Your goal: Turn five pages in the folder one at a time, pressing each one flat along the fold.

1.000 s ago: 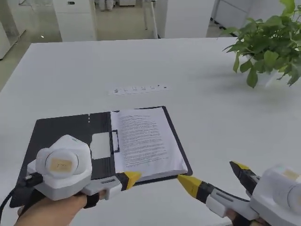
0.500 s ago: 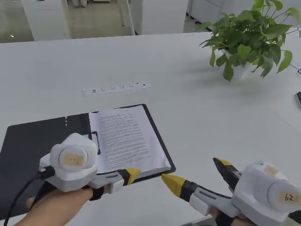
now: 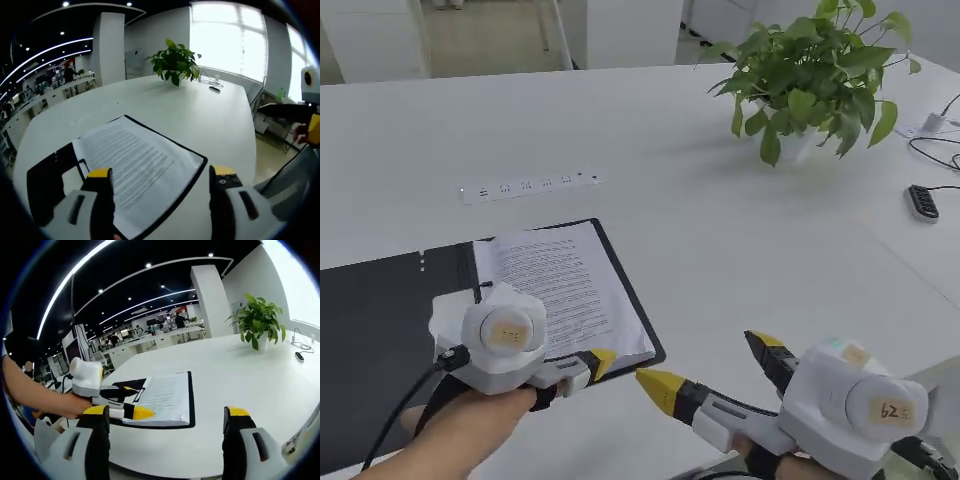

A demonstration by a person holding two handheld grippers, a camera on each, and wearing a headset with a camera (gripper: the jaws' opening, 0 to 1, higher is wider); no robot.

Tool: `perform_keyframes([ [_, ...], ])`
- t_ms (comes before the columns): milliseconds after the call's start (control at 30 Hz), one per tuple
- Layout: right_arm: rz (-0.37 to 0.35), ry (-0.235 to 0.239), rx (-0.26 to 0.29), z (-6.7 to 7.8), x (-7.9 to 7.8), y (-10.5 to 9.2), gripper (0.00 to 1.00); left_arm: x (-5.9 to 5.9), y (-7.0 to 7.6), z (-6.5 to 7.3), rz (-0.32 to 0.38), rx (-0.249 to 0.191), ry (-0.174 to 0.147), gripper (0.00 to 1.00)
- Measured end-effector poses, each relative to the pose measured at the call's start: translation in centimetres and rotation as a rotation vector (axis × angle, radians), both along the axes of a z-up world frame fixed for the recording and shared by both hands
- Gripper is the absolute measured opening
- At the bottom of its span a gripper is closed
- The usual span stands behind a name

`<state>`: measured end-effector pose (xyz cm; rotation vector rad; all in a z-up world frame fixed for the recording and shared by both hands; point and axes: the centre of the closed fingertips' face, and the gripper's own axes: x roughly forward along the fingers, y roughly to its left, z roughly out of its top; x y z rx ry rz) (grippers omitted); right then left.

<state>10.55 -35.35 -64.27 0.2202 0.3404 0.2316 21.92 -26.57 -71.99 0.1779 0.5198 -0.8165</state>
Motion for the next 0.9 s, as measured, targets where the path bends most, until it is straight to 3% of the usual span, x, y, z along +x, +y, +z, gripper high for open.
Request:
perform_keyframes([
  [167, -0.007, -0.005, 0.001, 0.2, 0.1, -0.1, 0.94, 0.6, -1.3, -1.0, 0.011, 0.003, 0.006, 0.75],
  [367, -0.012, -0.002, -0.001, 0.1, 0.1, 0.0, 0.93, 1.4, -2.3, -2.6, 0.020, 0.054, 0.001, 0.69],
  [533, -0.020, 0.007, 0.001, -0.2, 0.1, -0.1, 0.92, 1.8, -2.6, -4.3, 0.057, 0.074, 0.033, 0.63],
  [667, -0.027, 0.015, 0.000, -0.5, 0.1, -0.4, 0.91, 1.6, -2.5, -5.9, 0.074, 0.117, 0.049, 0.59],
  [900, -0.028, 0.038, 0.002, -1.3, 0.5, -0.7, 0.88, 1.8, -2.5, -6.0, 0.099, 0.112, 0.039, 0.53],
])
